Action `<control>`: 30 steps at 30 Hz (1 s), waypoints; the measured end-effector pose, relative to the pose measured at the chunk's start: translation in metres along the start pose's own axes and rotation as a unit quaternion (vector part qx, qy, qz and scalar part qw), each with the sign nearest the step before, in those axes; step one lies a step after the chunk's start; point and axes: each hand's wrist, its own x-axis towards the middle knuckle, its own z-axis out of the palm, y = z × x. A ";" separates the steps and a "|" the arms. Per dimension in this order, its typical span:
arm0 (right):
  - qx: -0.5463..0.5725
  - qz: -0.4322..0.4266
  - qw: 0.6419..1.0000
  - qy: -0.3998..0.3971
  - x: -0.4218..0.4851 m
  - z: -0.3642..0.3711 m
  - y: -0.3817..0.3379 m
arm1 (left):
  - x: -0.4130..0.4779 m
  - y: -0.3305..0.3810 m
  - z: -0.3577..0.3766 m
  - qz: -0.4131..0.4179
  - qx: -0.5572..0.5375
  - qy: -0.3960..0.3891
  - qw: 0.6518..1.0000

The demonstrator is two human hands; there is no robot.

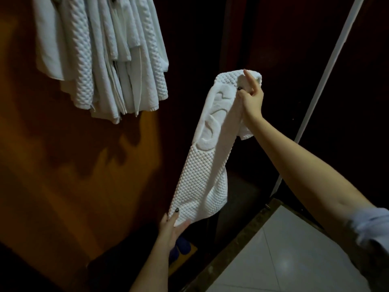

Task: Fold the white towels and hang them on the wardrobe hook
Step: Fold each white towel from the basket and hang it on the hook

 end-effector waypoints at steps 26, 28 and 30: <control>0.013 0.027 0.993 0.110 -0.013 -0.010 0.037 | 0.005 0.094 -0.018 0.112 0.043 0.006 0.993; 0.009 0.036 0.992 0.123 -0.016 -0.012 0.044 | 0.005 0.096 -0.028 0.097 0.059 0.016 0.993; -0.002 0.049 0.989 0.140 -0.019 -0.017 0.053 | 0.005 0.097 -0.039 0.120 0.043 0.049 0.991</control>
